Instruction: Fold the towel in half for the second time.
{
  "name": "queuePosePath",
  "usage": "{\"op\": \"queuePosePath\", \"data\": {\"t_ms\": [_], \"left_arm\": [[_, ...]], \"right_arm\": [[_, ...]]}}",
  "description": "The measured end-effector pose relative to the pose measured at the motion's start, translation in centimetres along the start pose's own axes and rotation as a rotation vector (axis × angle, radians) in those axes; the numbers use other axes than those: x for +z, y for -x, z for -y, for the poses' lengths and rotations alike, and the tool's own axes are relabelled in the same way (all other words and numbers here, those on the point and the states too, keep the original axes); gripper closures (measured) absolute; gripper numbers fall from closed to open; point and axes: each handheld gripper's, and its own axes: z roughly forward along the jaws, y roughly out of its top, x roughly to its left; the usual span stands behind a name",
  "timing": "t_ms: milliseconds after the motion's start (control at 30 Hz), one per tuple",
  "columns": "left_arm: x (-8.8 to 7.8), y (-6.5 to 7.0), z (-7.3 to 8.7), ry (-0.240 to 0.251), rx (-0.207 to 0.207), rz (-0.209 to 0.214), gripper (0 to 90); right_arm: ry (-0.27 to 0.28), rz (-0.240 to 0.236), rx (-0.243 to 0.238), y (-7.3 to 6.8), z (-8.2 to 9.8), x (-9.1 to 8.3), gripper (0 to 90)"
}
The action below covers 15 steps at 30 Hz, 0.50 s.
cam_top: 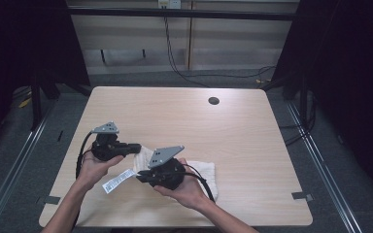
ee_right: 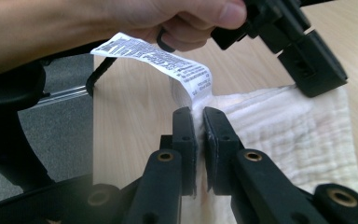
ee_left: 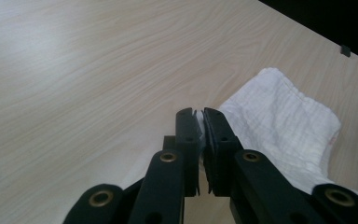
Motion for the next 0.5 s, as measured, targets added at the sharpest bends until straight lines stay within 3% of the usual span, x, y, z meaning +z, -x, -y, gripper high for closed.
{"op": "queuePosePath", "data": {"t_ms": [100, 167, 267, 333, 433, 500], "left_arm": [[-0.8, -0.1, -0.3, 0.015, 0.005, -0.014, 85.5], [-1.6, 0.0, -0.6, 0.021, 0.030, -0.056, 85.5], [-2.7, -0.2, -0.8, 0.039, 0.031, -0.059, 85.5], [-3.1, -0.5, -0.7, 0.051, 0.008, -0.049, 85.5], [-2.7, -0.8, -0.3, 0.043, -0.006, -0.042, 85.5], [-2.3, -0.6, -0.4, 0.033, 0.005, -0.038, 85.5]], "right_arm": [[0.008, -0.002, -0.009, 0.0, -0.9, 0.0, 84.0], [0.018, -0.002, -0.012, 0.0, -1.6, 0.2, 84.0], [0.069, -0.027, 0.010, -0.1, -2.3, 0.5, 84.1], [0.079, -0.029, 0.005, -0.2, -2.4, 0.9, 84.1], [0.074, -0.034, 0.016, -0.1, -1.9, 1.3, 84.1], [0.067, -0.032, 0.018, 0.0, -1.5, 1.2, 84.1]]}}
